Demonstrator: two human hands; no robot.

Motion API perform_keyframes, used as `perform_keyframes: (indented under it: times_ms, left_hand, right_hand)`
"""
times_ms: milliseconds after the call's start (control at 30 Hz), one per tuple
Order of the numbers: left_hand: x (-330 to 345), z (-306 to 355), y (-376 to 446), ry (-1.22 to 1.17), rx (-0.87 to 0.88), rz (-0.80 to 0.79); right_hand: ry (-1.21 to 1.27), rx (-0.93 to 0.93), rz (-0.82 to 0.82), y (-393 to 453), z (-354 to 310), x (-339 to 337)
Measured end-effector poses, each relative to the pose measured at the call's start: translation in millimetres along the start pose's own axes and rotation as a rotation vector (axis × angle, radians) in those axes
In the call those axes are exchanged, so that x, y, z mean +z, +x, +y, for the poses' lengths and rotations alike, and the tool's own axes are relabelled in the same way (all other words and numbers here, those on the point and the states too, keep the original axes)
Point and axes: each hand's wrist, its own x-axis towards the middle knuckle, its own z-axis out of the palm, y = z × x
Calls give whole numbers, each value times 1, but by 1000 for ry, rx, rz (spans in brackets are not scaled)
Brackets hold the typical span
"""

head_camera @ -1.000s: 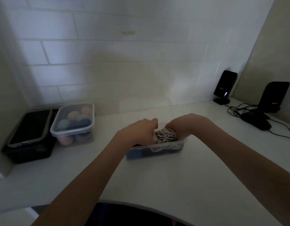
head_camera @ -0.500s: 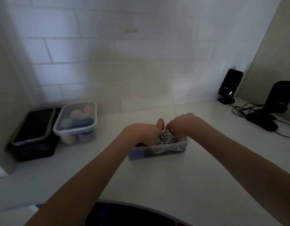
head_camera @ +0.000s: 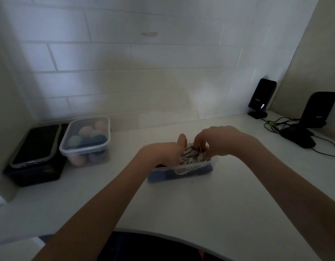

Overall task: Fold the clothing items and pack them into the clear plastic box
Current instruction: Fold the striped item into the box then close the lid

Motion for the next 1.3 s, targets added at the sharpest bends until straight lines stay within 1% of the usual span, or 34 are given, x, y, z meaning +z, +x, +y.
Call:
perform_keyframes:
  times_ms: [133,233,300,367,400,433,500,567,700,767,900,1000,1100,1200,1300]
  left_hand:
    - [2,-2,0,-34,29,11]
    - [-1,-2,-3,-31,53,0]
    - [-3,-2,-4,-13,64,0]
    - [-3,-2,-3,2,67,0]
    - [-3,-2,-2,6,65,-2]
    - [-3,-2,-1,9,62,-2]
    - [-3,-1,0,17,58,-7]
    - [-4,-1,1,25,59,-16]
    - [-6,1,2,66,62,-30]
    - [-7,1,2,79,61,-24]
    - [-5,-1,-1,62,51,-17]
    - [-3,-3,-6,-25,37,-2]
    - [-2,-7,-10,-87,36,55]
    - [0,-16,-14,-175,70,199]
    - [2,-24,-22,-276,100,319]
  right_hand:
    - [-113,24,31,8,-1,11]
    - [-112,14,7,16,1,20]
    - [23,3,-112,19,8,17]
    - [245,15,-251,19,15,9]
    - [315,23,-286,19,18,5]
    - [332,25,-278,20,18,3]
    - [289,20,-196,22,15,3]
    - [187,47,-116,23,8,7]
    - [-122,86,-25,25,-8,18]
    - [-164,64,-26,27,-10,20]
    - [-28,-5,-152,31,-4,22]
    - [51,-17,-189,28,-2,19]
    - [185,18,-163,24,4,17]
    - [359,40,-96,20,13,15]
    - [468,26,-36,10,20,11]
